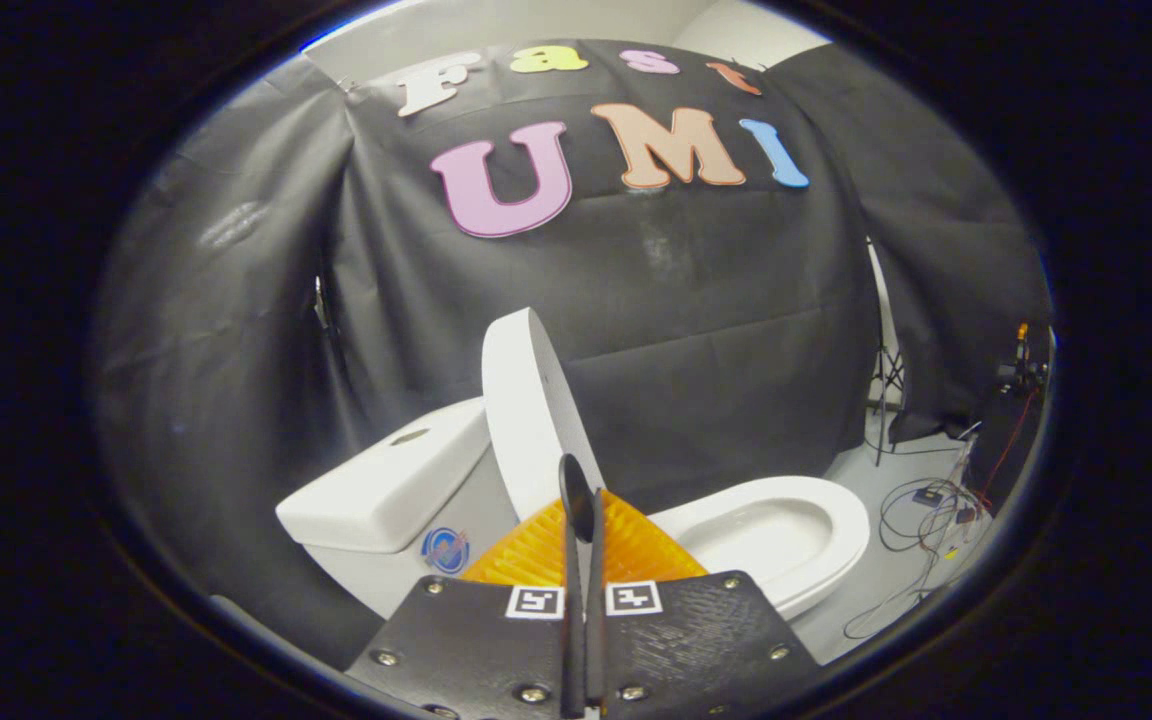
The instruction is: Open the toilet lid.
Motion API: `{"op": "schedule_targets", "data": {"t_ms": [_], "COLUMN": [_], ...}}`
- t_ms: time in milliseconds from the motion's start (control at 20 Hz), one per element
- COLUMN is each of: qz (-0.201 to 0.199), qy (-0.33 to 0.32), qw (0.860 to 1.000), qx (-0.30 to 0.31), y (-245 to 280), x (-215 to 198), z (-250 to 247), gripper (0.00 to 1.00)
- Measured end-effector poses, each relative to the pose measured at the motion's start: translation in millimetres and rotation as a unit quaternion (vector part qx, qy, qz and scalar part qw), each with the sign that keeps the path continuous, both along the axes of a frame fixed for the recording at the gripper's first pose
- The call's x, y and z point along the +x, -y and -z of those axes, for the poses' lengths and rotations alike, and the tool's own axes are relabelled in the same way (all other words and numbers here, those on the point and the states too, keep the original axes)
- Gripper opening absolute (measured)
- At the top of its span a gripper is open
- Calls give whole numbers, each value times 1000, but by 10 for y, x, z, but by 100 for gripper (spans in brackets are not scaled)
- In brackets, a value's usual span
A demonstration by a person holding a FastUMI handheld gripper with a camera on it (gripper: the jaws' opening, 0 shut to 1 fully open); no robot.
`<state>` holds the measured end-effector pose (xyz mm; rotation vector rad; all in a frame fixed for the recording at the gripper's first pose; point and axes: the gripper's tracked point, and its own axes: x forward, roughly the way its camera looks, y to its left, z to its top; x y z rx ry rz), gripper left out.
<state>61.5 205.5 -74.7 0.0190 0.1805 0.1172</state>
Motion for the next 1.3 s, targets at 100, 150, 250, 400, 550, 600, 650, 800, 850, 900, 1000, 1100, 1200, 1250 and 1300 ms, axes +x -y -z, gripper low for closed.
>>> {"op": "schedule_targets", "data": {"t_ms": [100, 150, 250, 400, 550, 600, 650, 800, 850, 900, 1000, 1100, 1200, 1250, 1300], "qz": [-17, -26, -40, -57, -64, -68, -72, -71, -79, -78, -82, -84, -86, -85, -94], "qy": [-1, -4, -7, -10, -7, -5, -4, -1, -4, -7, -8, -11, -12, -12, -13], "qw": [1000, 1000, 999, 998, 997, 996, 996, 996, 996, 996, 995, 995, 994, 994, 994], "qx": [-6, -11, -24, -39, -53, -58, -62, -59, -52, -49, -48, -55, -61, -61, -55], "y": [-117, -175, -284, -336, -350, -363, -372, -386, -426, -450, -486, -502, -512, -511, -566], "x": [-1, -7, -48, -26, -41, -47, -48, -63, -65, -82, -98, -87, -102, -97, -99], "z": [6, 21, 59, 66, 68, 86, 93, 90, 104, 135, 160, 189, 189, 185, 211], "gripper": [1, 1, 1, 1, 1, 1, 1, 2, 2, 6, 10, 15, 18, 21, 21]}}
